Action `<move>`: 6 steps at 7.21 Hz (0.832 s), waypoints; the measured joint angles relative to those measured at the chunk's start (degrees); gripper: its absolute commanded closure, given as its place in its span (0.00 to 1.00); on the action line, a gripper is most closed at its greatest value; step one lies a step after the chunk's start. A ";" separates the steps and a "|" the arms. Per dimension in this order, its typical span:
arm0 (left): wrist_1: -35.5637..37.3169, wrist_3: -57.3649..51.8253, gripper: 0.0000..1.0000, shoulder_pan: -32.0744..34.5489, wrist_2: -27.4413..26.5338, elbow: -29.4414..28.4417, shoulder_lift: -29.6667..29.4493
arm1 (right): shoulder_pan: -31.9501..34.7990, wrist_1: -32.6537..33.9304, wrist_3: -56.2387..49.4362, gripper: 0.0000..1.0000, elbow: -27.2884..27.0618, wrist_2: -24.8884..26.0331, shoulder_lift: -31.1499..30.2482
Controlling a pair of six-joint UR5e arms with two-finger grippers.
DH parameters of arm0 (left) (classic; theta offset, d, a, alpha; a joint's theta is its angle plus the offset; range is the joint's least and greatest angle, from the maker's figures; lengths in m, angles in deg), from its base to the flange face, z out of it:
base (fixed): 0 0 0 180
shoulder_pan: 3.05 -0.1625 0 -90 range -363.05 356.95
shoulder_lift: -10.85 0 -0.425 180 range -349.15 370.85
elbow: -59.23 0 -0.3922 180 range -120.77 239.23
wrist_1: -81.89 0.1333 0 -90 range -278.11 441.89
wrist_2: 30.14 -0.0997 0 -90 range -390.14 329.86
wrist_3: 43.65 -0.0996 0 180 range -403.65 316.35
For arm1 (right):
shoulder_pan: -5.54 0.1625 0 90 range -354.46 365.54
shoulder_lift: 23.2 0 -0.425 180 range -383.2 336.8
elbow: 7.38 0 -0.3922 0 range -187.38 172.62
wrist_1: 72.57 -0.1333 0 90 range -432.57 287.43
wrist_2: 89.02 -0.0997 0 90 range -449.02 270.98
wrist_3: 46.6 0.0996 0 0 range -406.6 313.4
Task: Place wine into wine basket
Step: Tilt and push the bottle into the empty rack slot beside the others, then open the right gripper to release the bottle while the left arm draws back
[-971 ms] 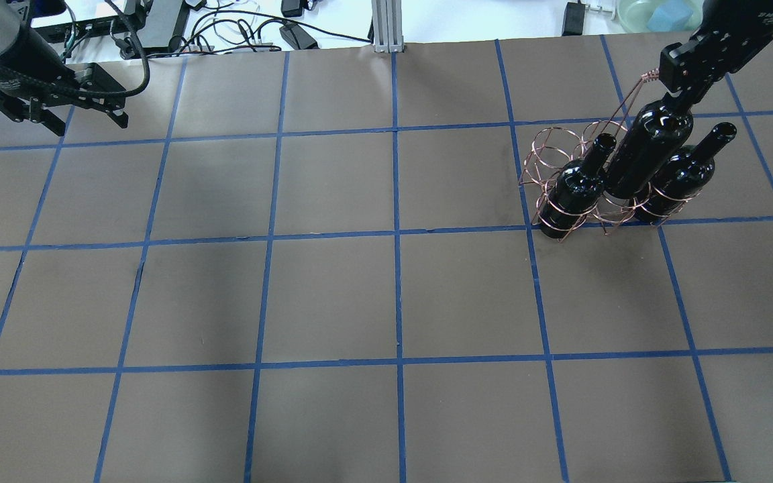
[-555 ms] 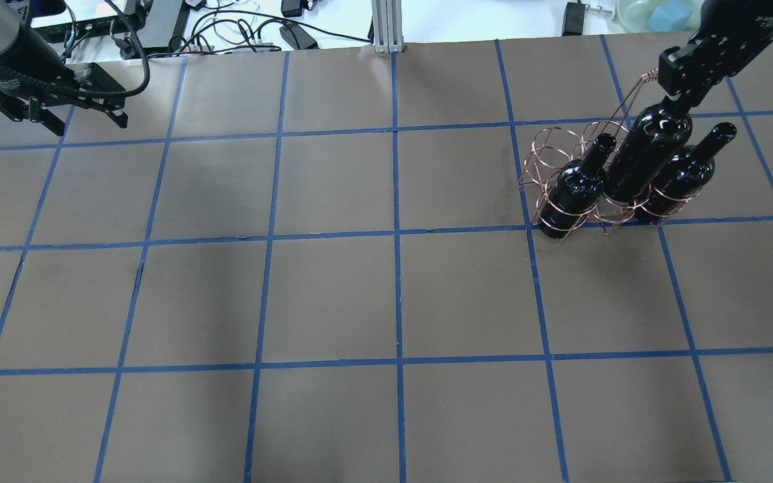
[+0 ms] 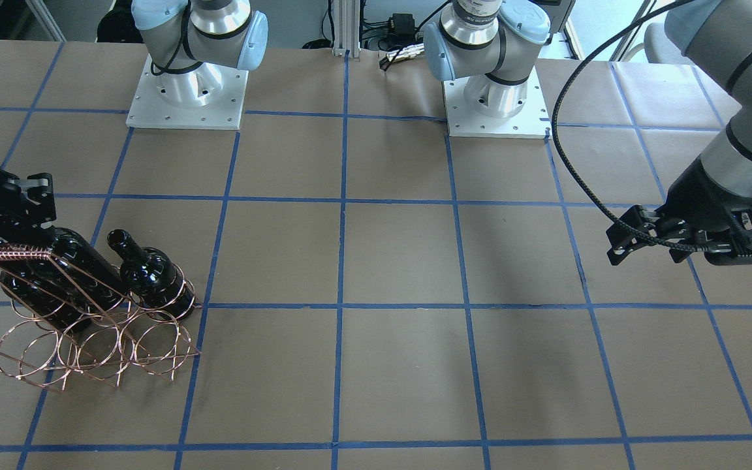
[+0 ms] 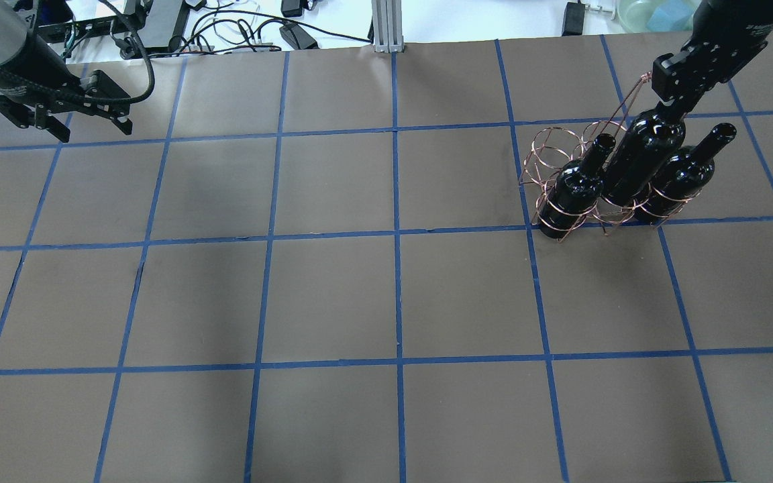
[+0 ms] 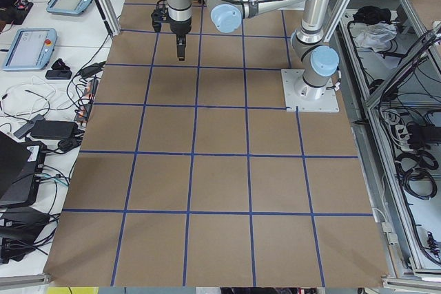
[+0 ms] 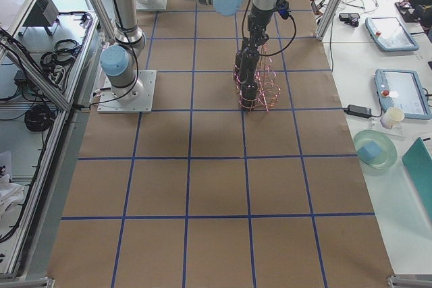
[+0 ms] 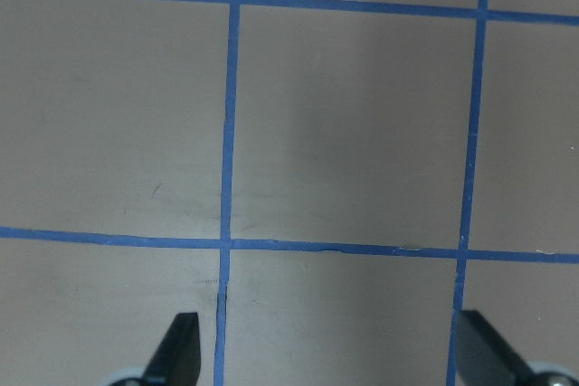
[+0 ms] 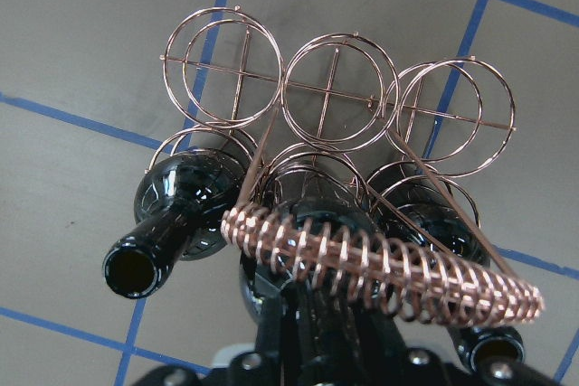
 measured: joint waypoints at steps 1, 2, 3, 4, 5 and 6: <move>0.03 0.02 0.00 0.05 0.03 0.11 0.03 | 0.00 0.74 0.00 1.00 -0.70 0.00 0.19; 0.01 0.04 0.00 0.07 0.04 0.16 0.06 | 0.00 1.54 0.01 1.00 -1.17 0.00 0.32; 0.01 0.04 0.00 0.07 0.09 0.21 0.10 | 0.00 2.01 -0.01 1.00 -1.39 0.00 0.63; 0.05 0.24 0.00 0.22 0.31 0.22 0.33 | 0.00 2.28 0.02 1.00 -1.50 0.00 1.11; 0.06 0.80 0.00 0.76 0.57 0.20 0.94 | 0.00 2.45 0.03 1.00 -1.71 -0.01 1.45; 0.05 1.53 0.00 2.07 0.67 0.17 1.96 | 0.00 2.78 -0.05 1.00 -2.16 0.00 1.73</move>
